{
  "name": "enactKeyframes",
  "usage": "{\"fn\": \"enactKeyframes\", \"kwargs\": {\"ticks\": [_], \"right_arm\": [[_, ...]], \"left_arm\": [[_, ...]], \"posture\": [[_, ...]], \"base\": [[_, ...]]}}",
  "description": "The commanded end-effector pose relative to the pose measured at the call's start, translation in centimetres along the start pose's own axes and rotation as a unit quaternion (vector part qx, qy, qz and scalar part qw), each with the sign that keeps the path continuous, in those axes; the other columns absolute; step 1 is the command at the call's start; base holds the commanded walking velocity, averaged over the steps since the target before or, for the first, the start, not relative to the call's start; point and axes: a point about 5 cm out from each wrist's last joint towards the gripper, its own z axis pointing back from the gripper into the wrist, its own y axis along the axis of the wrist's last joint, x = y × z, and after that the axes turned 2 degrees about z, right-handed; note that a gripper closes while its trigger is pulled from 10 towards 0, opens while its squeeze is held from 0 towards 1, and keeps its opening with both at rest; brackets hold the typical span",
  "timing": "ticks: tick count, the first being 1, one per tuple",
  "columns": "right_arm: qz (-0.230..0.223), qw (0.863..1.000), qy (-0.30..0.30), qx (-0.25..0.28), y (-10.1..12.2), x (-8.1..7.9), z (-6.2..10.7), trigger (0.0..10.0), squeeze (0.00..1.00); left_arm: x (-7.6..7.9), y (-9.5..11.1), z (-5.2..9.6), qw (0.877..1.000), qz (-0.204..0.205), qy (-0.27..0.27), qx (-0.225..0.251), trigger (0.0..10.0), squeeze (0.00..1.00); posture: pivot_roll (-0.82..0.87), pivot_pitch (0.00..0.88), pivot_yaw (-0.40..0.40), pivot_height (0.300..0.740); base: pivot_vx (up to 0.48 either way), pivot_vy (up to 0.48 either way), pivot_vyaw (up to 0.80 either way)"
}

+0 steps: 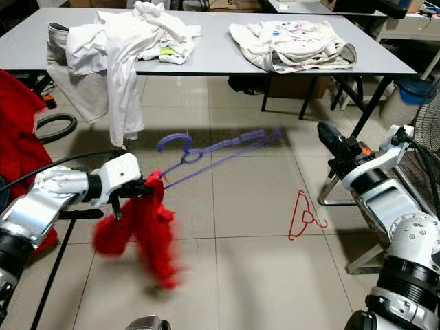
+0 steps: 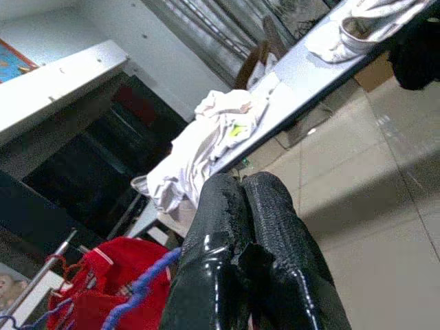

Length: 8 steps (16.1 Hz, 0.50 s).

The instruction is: Hang hanger

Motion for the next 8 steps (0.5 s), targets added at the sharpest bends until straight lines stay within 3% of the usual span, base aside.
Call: {"fn": "enactKeyframes", "kwargs": {"ticks": [1,2,3,4,5,8], "right_arm": [[0.019,0.999,0.005,-0.025,-0.4,-0.4,0.2,0.0,0.00],[0.052,0.997,0.004,-0.062,-1.4,-0.7,0.1,0.0,0.00],[0.101,0.988,-0.010,-0.114,-2.9,-0.5,0.3,4.7,0.00],[0.127,0.979,-0.005,-0.161,-4.7,-0.2,0.6,10.0,1.00],[0.141,0.971,0.010,-0.190,-6.2,0.0,0.9,10.0,1.00],[0.141,0.964,0.115,-0.193,-7.9,-1.8,1.0,10.0,1.00]], "left_arm": [[-0.2,0.6,0.5,1.000,-0.013,0.012,0.023,0.0,0.00],[-0.2,1.0,0.6,0.999,-0.020,0.015,0.038,0.0,0.00],[-0.5,1.6,0.8,0.998,-0.030,0.023,0.056,0.0,0.00],[-0.8,2.9,1.1,0.995,-0.035,0.022,0.096,0.0,0.00],[-1.0,4.4,1.7,0.989,-0.021,0.006,0.149,0.0,0.00],[-0.6,7.2,3.3,0.972,-0.007,-0.076,0.221,0.0,0.00]], "posture": [[0.03,0.028,-0.012,0.740],[0.03,0.030,-0.015,0.740],[0.03,0.031,-0.019,0.740],[0.04,0.032,-0.021,0.740],[0.04,0.032,-0.019,0.740],[0.04,0.034,-0.020,0.740]], "base": [[0.000,0.000,0.00],[0.000,0.000,0.00],[0.000,0.000,0.00],[0.000,0.000,0.00],[0.000,0.000,0.00],[0.000,0.000,0.00]]}}
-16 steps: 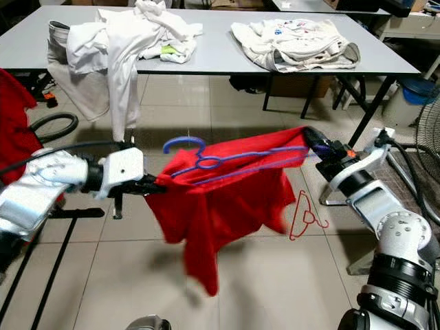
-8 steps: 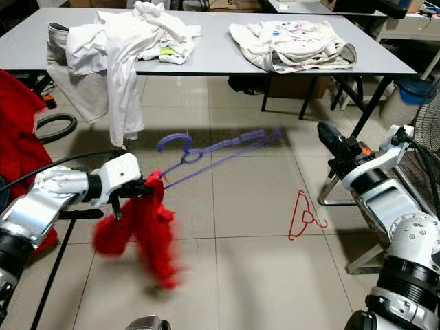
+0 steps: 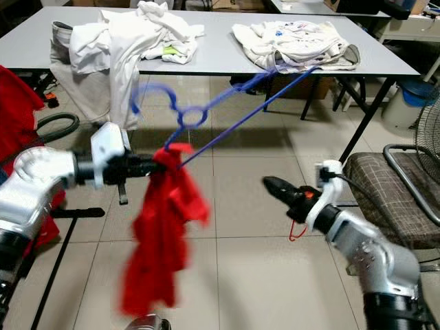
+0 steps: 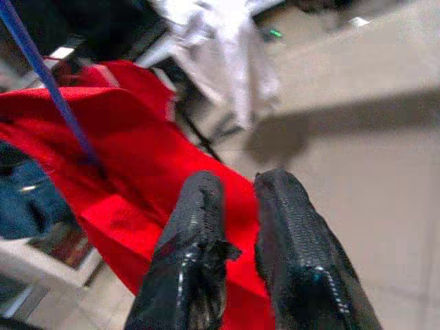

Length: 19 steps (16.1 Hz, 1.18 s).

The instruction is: Hang hanger

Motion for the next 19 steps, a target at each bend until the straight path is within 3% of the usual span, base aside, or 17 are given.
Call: {"fn": "enactKeyframes", "kwargs": {"ticks": [1,5,7,11,14,17,18,19], "right_arm": [[0.018,0.999,0.030,0.012,0.4,-0.8,-0.1,10.0,1.00],[0.058,0.987,0.153,-0.005,0.6,-2.9,-0.2,10.0,1.00],[0.076,0.983,0.163,-0.017,0.7,-2.8,-0.3,10.0,1.00],[0.219,0.958,0.167,-0.084,1.2,-2.0,-0.8,10.0,1.00],[0.248,0.951,0.166,-0.086,1.7,-1.8,-1.7,10.0,1.00],[0.252,0.937,0.210,-0.123,0.5,-2.4,-2.2,10.0,1.00],[0.255,0.936,0.209,-0.126,0.3,-2.4,-2.5,10.0,0.75],[0.272,0.935,0.193,-0.118,0.0,-2.1,-3.5,10.0,0.00]], "left_arm": [[0.0,1.3,0.4,1.000,-0.004,-0.023,0.017,0.0,0.00],[0.4,3.6,0.2,0.995,-0.006,-0.083,0.049,0.0,0.00],[0.8,4.5,0.0,0.993,-0.007,-0.103,0.061,0.0,0.00],[1.3,6.3,-0.8,0.986,-0.023,-0.144,0.075,0.0,0.00],[1.8,7.6,-1.2,0.981,-0.034,-0.168,0.090,0.0,0.00],[1.9,8.9,-1.7,0.978,-0.050,-0.173,0.105,0.0,0.00],[1.9,9.1,-1.7,0.977,-0.052,-0.176,0.108,0.0,0.00],[1.8,9.6,-1.9,0.976,-0.056,-0.178,0.112,0.0,0.00]], "posture": [[0.04,0.035,-0.020,0.740],[0.04,0.044,-0.015,0.740],[0.03,0.045,-0.017,0.740],[0.04,0.052,-0.034,0.740],[0.04,0.050,-0.041,0.740],[0.05,0.049,-0.043,0.740],[0.05,0.048,-0.044,0.740],[0.05,0.048,-0.044,0.740]], "base": [[0.000,0.000,0.00],[0.000,0.000,0.00],[0.000,0.000,0.00],[0.000,0.000,0.00],[0.000,0.000,0.00],[0.000,0.000,0.00],[0.000,0.000,0.00],[0.000,0.000,0.00]]}}
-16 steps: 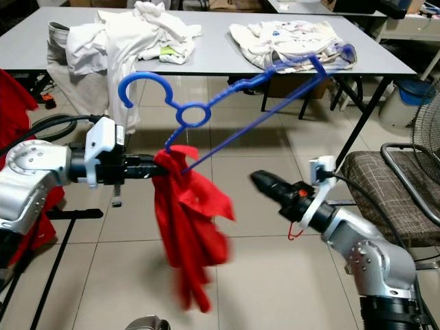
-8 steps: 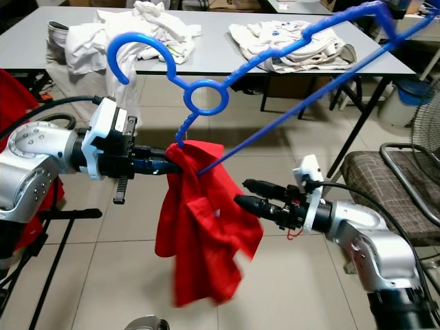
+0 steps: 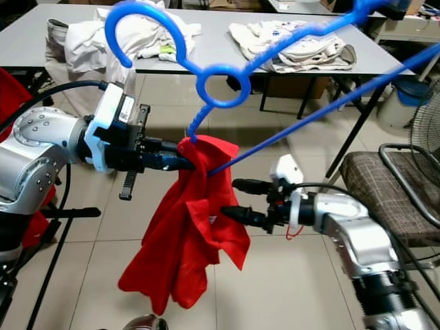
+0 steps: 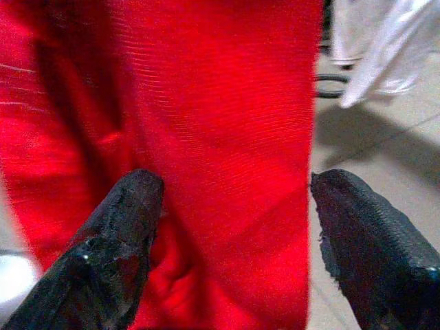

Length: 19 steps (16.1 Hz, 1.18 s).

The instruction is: Hang hanger

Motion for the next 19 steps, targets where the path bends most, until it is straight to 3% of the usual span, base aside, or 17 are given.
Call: {"fn": "enactKeyframes", "kwargs": {"ticks": [1,3,7,11,12,13,14,15,19], "right_arm": [[0.020,1.000,-0.010,-0.005,0.2,0.4,-0.2,10.0,0.00],[0.046,0.998,-0.045,-0.024,0.0,1.3,-1.0,10.0,0.00],[0.053,0.997,-0.023,-0.054,-1.0,1.0,-1.4,10.0,0.00],[-0.004,0.990,0.009,-0.142,-4.2,0.6,-0.9,10.0,0.00],[-0.029,0.988,0.008,-0.153,-4.9,0.6,-0.9,9.3,0.00],[-0.066,0.986,0.005,-0.152,-5.6,0.6,-1.0,4.3,0.00],[-0.081,0.986,0.003,-0.144,-5.9,0.6,-1.2,1.8,0.00],[-0.104,0.986,-0.002,-0.133,-6.2,0.6,-1.5,0.0,0.00],[-0.140,0.982,0.001,-0.129,-7.1,0.3,-1.8,0.0,0.00]], "left_arm": [[-0.1,1.5,-0.3,1.000,-0.028,-0.009,0.008,0.0,0.00],[-0.2,2.0,-0.5,0.999,-0.032,-0.013,0.012,0.0,0.00],[-0.3,2.8,-0.6,0.999,-0.037,-0.014,0.028,0.0,0.00],[-0.9,4.1,-0.3,0.997,-0.049,0.001,0.051,0.0,0.00],[-0.9,4.5,-0.2,0.997,-0.051,0.001,0.059,0.0,0.00],[-0.9,4.9,-0.2,0.996,-0.053,0.002,0.067,0.0,0.00],[-0.9,5.2,-0.2,0.996,-0.055,0.001,0.072,0.0,0.00],[-0.9,5.5,-0.1,0.996,-0.056,0.003,0.076,0.0,0.00],[-1.1,5.7,0.3,0.995,-0.057,0.011,0.077,0.0,0.00]], "posture": [[0.05,0.048,-0.044,0.740],[0.06,0.049,-0.043,0.740],[0.06,0.052,-0.041,0.740],[0.06,0.053,-0.044,0.740],[0.06,0.053,-0.045,0.740],[0.06,0.053,-0.045,0.740],[0.06,0.054,-0.046,0.740],[0.07,0.055,-0.047,0.740],[0.07,0.058,-0.047,0.740]], "base": [[0.000,0.000,0.00],[0.000,0.000,0.00],[0.000,0.000,0.00],[0.000,0.000,0.00],[0.000,0.000,0.00],[0.000,0.000,0.00],[0.000,0.000,0.00],[0.000,0.000,0.00],[0.000,0.000,0.00]]}}
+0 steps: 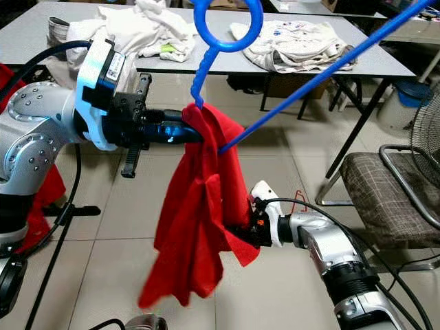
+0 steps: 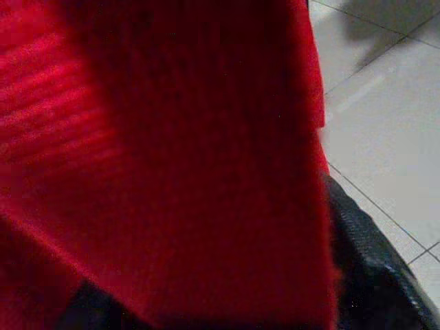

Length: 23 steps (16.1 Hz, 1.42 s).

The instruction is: Hang hanger

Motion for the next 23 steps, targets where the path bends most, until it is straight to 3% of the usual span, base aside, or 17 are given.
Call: {"fn": "enactKeyframes", "kwargs": {"ticks": [1,10,14,16,18,20,21,22,23], "right_arm": [[-0.022,1.000,-0.013,-0.016,-1.1,0.3,0.5,0.0,0.00],[-0.054,0.996,-0.057,0.031,-1.5,0.9,2.8,0.0,0.00],[-0.073,0.989,-0.091,0.088,-0.6,1.2,4.1,0.0,0.00],[-0.103,0.970,-0.134,0.175,1.1,1.8,5.8,0.0,0.00],[-0.126,0.942,-0.172,0.258,2.7,2.2,8.0,0.0,0.00],[-0.139,0.916,-0.207,0.313,3.9,2.6,10.0,0.0,0.00],[-0.142,0.910,-0.214,0.324,4.2,2.7,10.4,0.0,0.00],[-0.155,0.888,-0.233,0.365,5.4,2.9,11.8,0.0,0.00],[-0.158,0.881,-0.233,0.380,6.0,2.8,12.1,0.0,0.00]], "left_arm": [[-0.3,2.2,0.4,0.999,-0.046,0.012,0.016,0.0,0.00],[-1.1,0.2,1.9,0.997,-0.037,0.056,-0.024,0.0,0.00],[-0.9,-1.2,2.3,0.996,-0.034,0.064,-0.055,0.0,0.00],[-0.5,-3.0,2.7,0.993,-0.022,0.078,-0.089,0.0,0.00],[0.2,-5.7,3.3,0.984,-0.023,0.083,-0.158,0.0,0.00],[0.6,-7.6,4.0,0.973,-0.020,0.091,-0.210,0.0,0.00],[0.8,-8.1,4.1,0.970,-0.019,0.091,-0.223,0.0,0.00],[1.1,-10.2,4.4,0.957,-0.009,0.103,-0.270,0.0,0.00],[1.0,-11.1,4.5,0.950,-0.002,0.118,-0.289,0.0,0.00]], "posture": [[0.07,0.058,-0.047,0.740],[0.06,0.051,-0.037,0.740],[0.06,0.044,-0.034,0.740],[0.06,0.037,-0.032,0.740],[0.05,0.032,-0.030,0.740],[0.05,0.032,-0.030,0.740],[0.05,0.032,-0.030,0.740],[0.05,0.026,-0.020,0.740],[0.04,0.025,-0.014,0.740]], "base": [[0.000,0.000,0.00],[0.000,0.000,0.00],[0.000,0.000,0.00],[0.000,0.000,0.00],[0.000,0.000,0.00],[0.000,0.000,0.00],[0.000,0.000,0.00],[0.000,0.000,0.00],[0.000,0.000,0.00]]}}
